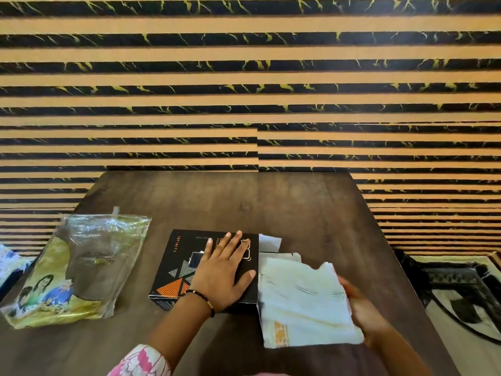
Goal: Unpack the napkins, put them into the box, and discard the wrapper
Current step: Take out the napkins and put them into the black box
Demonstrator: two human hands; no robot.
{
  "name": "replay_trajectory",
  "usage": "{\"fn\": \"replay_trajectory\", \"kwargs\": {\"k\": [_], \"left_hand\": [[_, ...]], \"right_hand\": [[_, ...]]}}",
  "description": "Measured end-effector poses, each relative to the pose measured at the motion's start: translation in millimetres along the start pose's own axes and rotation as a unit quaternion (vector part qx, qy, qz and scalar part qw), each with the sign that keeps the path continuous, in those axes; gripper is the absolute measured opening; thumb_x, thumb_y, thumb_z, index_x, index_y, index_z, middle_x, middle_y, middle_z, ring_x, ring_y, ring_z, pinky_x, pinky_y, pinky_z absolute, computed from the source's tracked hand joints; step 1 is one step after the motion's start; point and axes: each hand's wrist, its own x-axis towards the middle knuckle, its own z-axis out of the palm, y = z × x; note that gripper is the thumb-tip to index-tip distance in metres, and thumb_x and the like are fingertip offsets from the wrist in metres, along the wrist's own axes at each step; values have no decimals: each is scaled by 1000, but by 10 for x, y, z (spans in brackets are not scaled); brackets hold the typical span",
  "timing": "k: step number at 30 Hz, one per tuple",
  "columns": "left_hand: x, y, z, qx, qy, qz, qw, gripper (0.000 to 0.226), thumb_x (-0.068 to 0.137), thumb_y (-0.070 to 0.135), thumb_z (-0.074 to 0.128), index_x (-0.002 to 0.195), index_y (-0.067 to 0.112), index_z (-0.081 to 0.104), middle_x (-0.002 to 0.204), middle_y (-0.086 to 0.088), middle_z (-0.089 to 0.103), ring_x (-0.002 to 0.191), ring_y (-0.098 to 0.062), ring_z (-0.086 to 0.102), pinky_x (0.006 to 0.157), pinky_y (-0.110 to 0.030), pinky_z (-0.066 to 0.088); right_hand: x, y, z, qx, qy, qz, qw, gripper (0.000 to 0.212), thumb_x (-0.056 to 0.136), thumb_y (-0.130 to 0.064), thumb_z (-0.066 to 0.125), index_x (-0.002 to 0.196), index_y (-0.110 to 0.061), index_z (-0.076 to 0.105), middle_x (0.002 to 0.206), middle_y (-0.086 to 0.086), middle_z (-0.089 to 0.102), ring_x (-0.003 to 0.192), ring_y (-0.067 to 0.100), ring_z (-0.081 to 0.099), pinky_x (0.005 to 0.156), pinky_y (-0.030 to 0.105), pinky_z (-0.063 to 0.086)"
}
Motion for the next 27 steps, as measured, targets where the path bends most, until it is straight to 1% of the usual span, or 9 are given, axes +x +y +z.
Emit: {"fn": "replay_trajectory", "kwargs": {"k": [3, 5, 7, 11, 14, 18, 23, 25, 27], "left_hand": [[-46, -5, 10, 7, 3, 13, 1000, 74, 81, 63, 14, 146, 28, 9, 157, 7, -2, 145, -15, -5, 116, -43, -10], [-62, 0, -2, 4, 1, 13, 1000, 75, 81, 64, 14, 146, 28, 8, 156, 7, -3, 145, -15, -5, 117, -43, -9], [-68, 10, -15, 12, -11, 8, 1000, 75, 80, 65, 11, 146, 29, 4, 155, 8, -7, 145, -14, -8, 117, -43, -10], [-72, 36, -40, 16, -18, -2, 1000, 89, 70, 75, -5, 146, 31, 1, 157, 8, -8, 144, -12, -11, 116, -42, -13], [-76, 43, -34, 15, -14, -2, 1000, 91, 67, 76, -5, 146, 31, 2, 156, 9, -10, 144, -12, -11, 116, -42, -14], [-70, 35, -17, 16, -9, -5, 1000, 85, 74, 76, 7, 146, 31, 3, 157, 8, -6, 144, -11, -11, 114, -39, -16], [-64, 30, -13, 6, -3, -5, 1000, 88, 69, 76, 2, 146, 32, 5, 157, 9, -5, 143, -11, -10, 115, -40, -15], [-61, 26, -4, 6, -1, -4, 1000, 89, 69, 77, 1, 145, 33, 5, 157, 9, -5, 143, -10, -11, 114, -40, -15], [-62, 22, 7, 5, 1, -3, 1000, 87, 71, 78, 3, 145, 33, 5, 157, 9, -5, 143, -11, -11, 114, -40, -15]], "right_hand": [[107, -28, 8, -60, 19, -8, 998, 30, 91, 4, 41, 115, -10, 54, 80, -7, 75, 73, 9, 71, 60, 23, 58], [141, -84, 35, -69, 42, 0, 997, 27, 90, 3, 44, 113, -5, 55, 89, 4, 72, 72, 14, 71, 59, 27, 57], [171, -117, 54, -52, 13, 4, 999, 28, 87, -1, 53, 114, -7, 59, 102, 16, 70, 85, 26, 70, 66, 34, 56], [161, -154, 74, -16, -29, 26, 999, 50, 71, 0, 73, 117, -13, 56, 106, 18, 70, 94, 33, 69, 65, 38, 58], [125, -177, 87, -111, -49, 17, 992, 61, 63, -9, 79, 118, -17, 54, 104, 8, 72, 95, 26, 69, 72, 37, 58], [173, -154, 33, -86, 13, 11, 996, 38, 82, -22, 65, 118, -21, 56, 109, 8, 70, 101, 27, 66, 88, 49, 54], [253, -161, 112, 23, 34, -19, 999, 36, 89, -10, 55, 123, -18, 52, 116, 14, 64, 102, 32, 64, 67, 39, 60], [284, -166, 145, 81, 40, -29, 995, 37, 88, -5, 54, 123, -16, 52, 116, 15, 63, 103, 34, 62, 64, 39, 60], [320, -179, 192, 72, 46, -45, 995, 39, 88, -1, 54, 123, -17, 51, 115, 13, 63, 102, 32, 62, 64, 39, 60]]}}
